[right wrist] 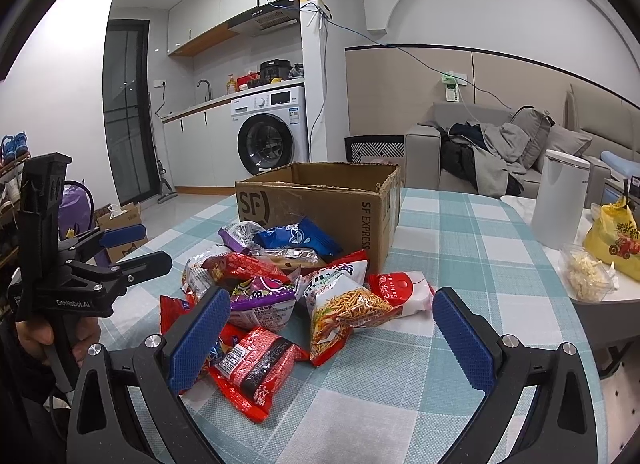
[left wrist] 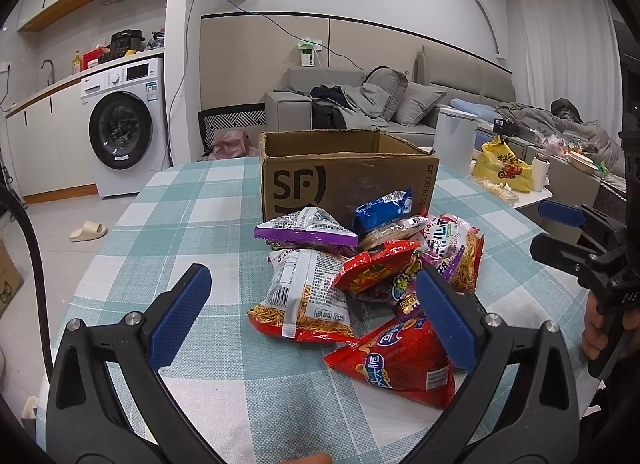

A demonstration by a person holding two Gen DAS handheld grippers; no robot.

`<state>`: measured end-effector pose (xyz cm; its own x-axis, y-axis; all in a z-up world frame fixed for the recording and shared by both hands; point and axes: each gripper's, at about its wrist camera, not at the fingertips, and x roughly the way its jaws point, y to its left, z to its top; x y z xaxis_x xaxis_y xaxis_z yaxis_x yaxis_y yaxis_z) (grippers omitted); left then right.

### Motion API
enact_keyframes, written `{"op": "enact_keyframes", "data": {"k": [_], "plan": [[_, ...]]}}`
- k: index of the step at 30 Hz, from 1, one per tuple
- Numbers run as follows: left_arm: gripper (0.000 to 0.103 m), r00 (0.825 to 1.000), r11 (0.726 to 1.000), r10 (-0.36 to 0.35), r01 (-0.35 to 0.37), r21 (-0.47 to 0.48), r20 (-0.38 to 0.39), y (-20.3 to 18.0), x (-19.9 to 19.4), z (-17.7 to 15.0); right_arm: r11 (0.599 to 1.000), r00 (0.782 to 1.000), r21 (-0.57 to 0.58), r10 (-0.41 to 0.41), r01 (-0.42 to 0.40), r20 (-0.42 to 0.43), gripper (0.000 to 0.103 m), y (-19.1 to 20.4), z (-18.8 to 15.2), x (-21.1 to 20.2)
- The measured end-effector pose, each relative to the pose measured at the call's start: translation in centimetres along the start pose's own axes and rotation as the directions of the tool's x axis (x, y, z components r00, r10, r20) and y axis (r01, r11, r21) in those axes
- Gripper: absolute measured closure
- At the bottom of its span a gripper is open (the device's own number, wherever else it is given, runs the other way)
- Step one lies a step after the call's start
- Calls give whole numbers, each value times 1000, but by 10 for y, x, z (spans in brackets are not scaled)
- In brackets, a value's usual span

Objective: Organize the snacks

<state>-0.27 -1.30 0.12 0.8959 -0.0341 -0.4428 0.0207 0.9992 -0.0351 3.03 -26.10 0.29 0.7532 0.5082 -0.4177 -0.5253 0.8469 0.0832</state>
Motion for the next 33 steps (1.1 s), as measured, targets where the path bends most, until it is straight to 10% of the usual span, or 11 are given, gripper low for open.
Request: {"op": "enact_keyframes", "data": {"k": [33], "plan": [[1,993,991,-105,109,82,-47,-17,-6,-4,1000,987,6,5,-4,-163,1,9,1,25]]}}
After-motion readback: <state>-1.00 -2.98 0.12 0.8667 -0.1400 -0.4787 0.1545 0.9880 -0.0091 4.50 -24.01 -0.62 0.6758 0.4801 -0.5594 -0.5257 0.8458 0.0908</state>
